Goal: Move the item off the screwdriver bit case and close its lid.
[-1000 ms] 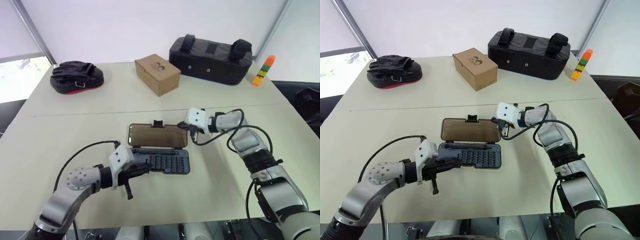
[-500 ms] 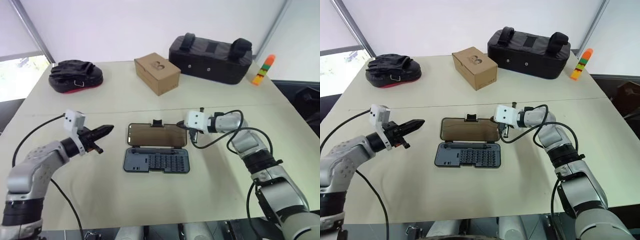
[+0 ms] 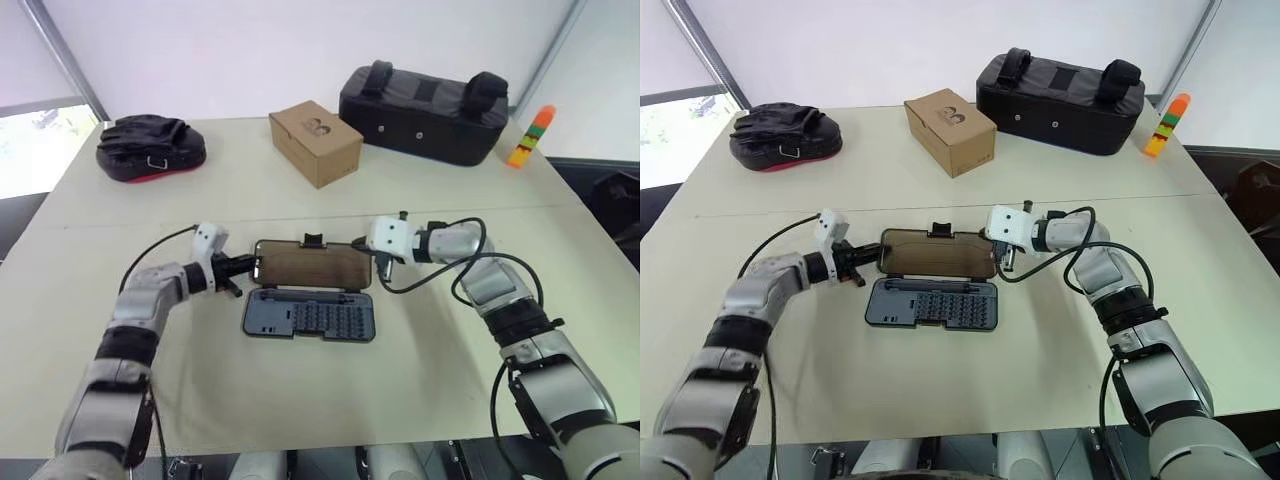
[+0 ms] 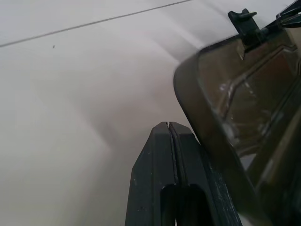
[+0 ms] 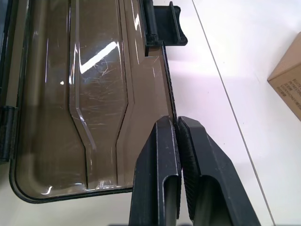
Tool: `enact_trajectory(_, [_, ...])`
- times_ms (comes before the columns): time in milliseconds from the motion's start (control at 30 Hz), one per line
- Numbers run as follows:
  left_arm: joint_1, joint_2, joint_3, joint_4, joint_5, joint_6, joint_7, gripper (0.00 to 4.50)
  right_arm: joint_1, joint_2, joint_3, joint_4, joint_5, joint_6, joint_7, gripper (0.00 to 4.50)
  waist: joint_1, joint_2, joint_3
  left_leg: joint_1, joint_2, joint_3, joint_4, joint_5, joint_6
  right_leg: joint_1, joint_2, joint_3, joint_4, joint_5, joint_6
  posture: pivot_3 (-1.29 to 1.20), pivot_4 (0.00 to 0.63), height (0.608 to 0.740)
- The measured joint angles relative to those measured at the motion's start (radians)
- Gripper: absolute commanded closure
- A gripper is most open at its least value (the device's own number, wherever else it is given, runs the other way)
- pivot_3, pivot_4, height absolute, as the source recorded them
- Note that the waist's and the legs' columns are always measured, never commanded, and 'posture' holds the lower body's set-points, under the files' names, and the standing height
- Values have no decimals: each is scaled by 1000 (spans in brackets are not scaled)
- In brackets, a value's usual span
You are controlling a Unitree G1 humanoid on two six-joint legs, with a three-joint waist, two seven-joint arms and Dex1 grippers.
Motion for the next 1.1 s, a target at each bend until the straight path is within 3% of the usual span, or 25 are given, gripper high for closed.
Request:
enact_trajectory(100, [-73,-15,0,146,32,-49,-76,4500,0,-1,0,-1,-1,0,-4,4464,1,0,0,0,0,0,0,0,0,0,0,0,0,0,0,0,150,740])
enact_trajectory(200, [-107,-24,1,216,59,-91,-113,4500,0,0,0,-5,0,0,-11,3513,3,0,0,0,0,0,1,0,0,1,0,0,0,0,0,0,150,740])
enact_trajectory(267, [-119,-30,4,241,69,-108,-127,4500,0,1,1,-22,0,0,-12,2368,7,0,0,0,0,-1,1,0,1,1,0,0,0,0,0,0,150,740])
enact_trajectory(433, [-126,-36,12,263,85,-135,-146,4500,4,-11,1,-87,-13,14,-21,39,8,0,0,0,0,-1,1,0,1,1,-1,0,0,0,0,0,150,740])
enact_trajectory(633, [-125,-47,35,269,99,-156,-159,4500,41,-68,-39,-289,53,196,37,39,10,0,0,-1,0,-1,1,-1,1,1,-1,0,0,0,0,0,150,740])
enact_trajectory(867, [-131,-65,56,260,98,-105,-219,4500,66,-107,-286,-666,519,828,124,39,12,0,0,-2,1,-4,2,-2,3,1,-2,-2,-1,0,0,0,150,740])
enact_trajectory(1100, [-100,-69,47,139,77,24,-322,4500,128,-132,-325,-662,573,914,47,39,4,-2,2,-3,1,-2,1,-2,4,-1,-2,-1,0,0,0,0,150,740])
